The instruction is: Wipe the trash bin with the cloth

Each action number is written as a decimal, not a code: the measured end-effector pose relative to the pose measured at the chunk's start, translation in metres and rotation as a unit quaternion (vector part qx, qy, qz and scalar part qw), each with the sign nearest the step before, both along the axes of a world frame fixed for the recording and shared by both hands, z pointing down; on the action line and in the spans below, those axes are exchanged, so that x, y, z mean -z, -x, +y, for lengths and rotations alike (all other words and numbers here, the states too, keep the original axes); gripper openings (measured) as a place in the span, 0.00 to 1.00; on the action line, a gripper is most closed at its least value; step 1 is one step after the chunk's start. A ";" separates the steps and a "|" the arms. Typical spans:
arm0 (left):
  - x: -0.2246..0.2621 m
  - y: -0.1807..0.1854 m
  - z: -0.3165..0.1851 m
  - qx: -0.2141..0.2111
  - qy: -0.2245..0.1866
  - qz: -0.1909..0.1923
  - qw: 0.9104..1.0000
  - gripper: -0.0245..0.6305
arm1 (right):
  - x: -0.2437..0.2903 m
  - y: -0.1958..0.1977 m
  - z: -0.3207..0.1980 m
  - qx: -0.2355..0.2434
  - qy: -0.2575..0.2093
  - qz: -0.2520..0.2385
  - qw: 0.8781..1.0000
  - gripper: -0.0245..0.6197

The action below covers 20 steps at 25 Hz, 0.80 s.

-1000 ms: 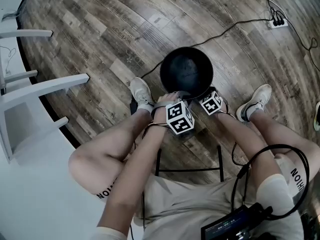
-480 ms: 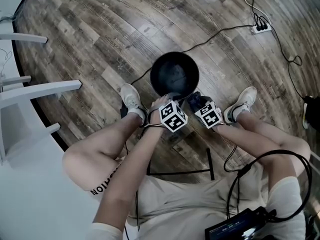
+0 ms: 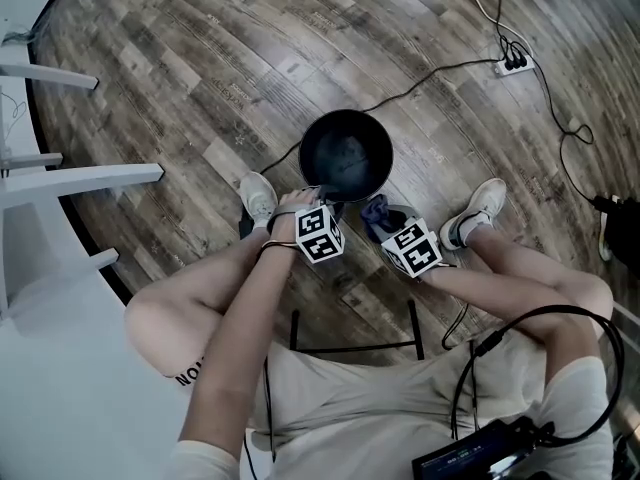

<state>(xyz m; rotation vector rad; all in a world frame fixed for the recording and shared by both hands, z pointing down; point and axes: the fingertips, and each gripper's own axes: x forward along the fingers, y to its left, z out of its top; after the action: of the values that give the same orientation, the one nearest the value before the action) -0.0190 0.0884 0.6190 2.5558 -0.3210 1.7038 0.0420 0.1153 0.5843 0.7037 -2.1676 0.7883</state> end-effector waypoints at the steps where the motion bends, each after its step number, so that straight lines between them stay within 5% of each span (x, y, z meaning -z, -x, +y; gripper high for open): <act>1: -0.001 -0.001 0.000 0.001 0.001 0.001 1.000 0.21 | 0.003 0.003 -0.001 0.000 -0.002 -0.002 1.000 0.20; 20: 0.005 -0.013 0.008 -0.055 0.028 0.037 0.997 0.14 | -0.070 -0.001 -0.016 0.067 -0.015 0.076 0.995 0.20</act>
<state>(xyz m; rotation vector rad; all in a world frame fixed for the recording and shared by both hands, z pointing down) -0.0056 0.0967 0.6143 2.6333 -0.1281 1.6228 0.0433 0.0991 0.6543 0.6068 -2.0679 0.6138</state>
